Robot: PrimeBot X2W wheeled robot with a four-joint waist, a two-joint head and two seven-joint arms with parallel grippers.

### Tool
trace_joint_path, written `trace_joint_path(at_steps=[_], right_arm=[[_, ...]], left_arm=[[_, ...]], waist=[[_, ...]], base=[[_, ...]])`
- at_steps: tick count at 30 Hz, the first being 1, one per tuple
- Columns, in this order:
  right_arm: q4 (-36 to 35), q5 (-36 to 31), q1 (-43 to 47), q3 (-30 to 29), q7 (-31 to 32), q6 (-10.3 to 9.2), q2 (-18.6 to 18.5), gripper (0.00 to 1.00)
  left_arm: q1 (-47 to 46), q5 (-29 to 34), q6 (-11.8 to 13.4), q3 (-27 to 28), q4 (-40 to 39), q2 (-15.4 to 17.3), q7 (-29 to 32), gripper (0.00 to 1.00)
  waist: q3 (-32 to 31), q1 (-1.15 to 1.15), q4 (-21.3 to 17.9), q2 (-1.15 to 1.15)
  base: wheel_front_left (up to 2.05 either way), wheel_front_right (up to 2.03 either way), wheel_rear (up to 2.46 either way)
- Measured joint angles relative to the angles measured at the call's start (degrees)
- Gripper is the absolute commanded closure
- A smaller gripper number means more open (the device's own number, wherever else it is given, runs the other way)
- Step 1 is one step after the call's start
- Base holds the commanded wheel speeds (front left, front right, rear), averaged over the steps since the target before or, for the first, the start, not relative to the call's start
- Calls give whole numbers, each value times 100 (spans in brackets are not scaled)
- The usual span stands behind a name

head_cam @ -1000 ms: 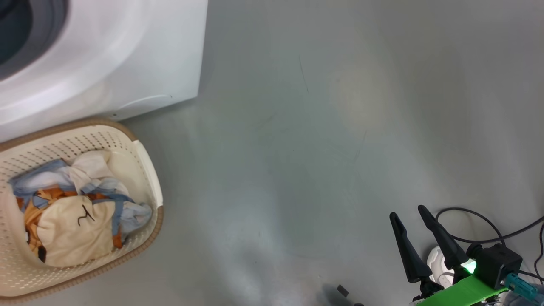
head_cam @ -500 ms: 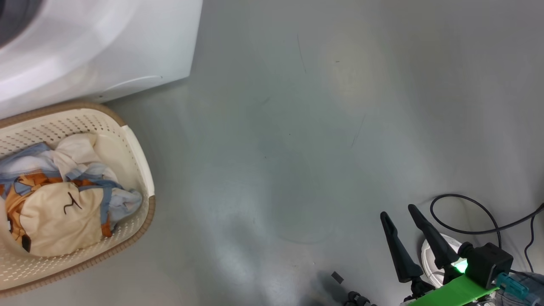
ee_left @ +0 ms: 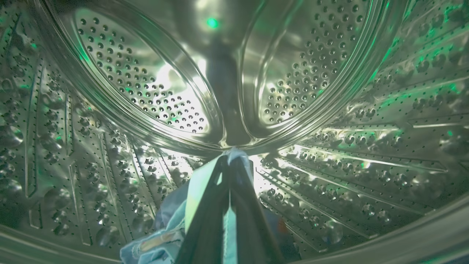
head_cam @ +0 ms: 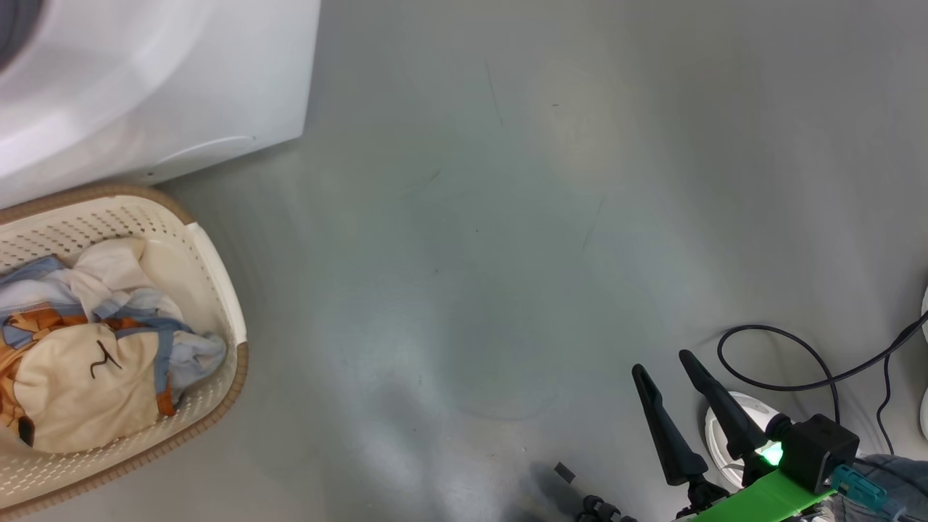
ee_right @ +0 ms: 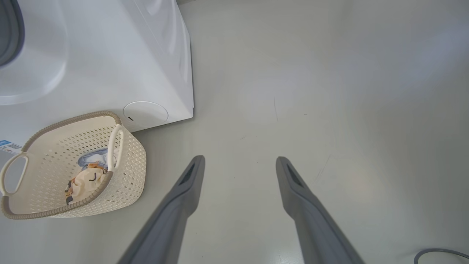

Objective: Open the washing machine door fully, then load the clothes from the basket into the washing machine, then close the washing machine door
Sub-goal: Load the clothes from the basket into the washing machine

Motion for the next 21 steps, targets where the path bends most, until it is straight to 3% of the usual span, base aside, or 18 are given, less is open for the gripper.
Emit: trace_joint_path(at_steps=[2, 3, 6, 7, 8, 9, 21], right_arm=[[2, 1, 0, 10, 0, 0, 8, 0], [3, 1, -1, 10, 0, 0, 9, 0], [16, 2, -2, 11, 0, 0, 18, 0], [21, 2, -3, 10, 0, 0, 24, 0], [27, 2, -3, 8, 0, 0, 31, 0], [34, 2, -4, 7, 0, 0, 35, 0], [153, 4, -88, 11, 0, 0, 35, 0]], left_arm=[[-58, 0, -97, -29, 197, -11, 0, 100], [-91, -1, -120, -38, 293, -12, 0, 95], [-233, -3, -209, -59, 637, -13, 1, 61], [-286, -2, -227, -88, 749, -14, 11, 42], [-331, -2, -259, -110, 857, -18, 29, 4], [-381, 0, -264, -138, 958, -20, 77, 0], [-481, 51, -58, -302, 1563, -122, 699, 0]], waist=[[-3, 0, -15, 0], [-2, 0, -20, 0], [-9, 0, -34, 0], [-17, 0, -35, 0], [-26, 0, -33, 0], [-32, 0, -28, 0], [-392, 0, 117, 0]], base=[[0, 0, 0], [0, 0, 0], [0, 0, 0], [0, 0, 0], [0, 0, 0], [0, 0, 0], [0, 0, 0]])
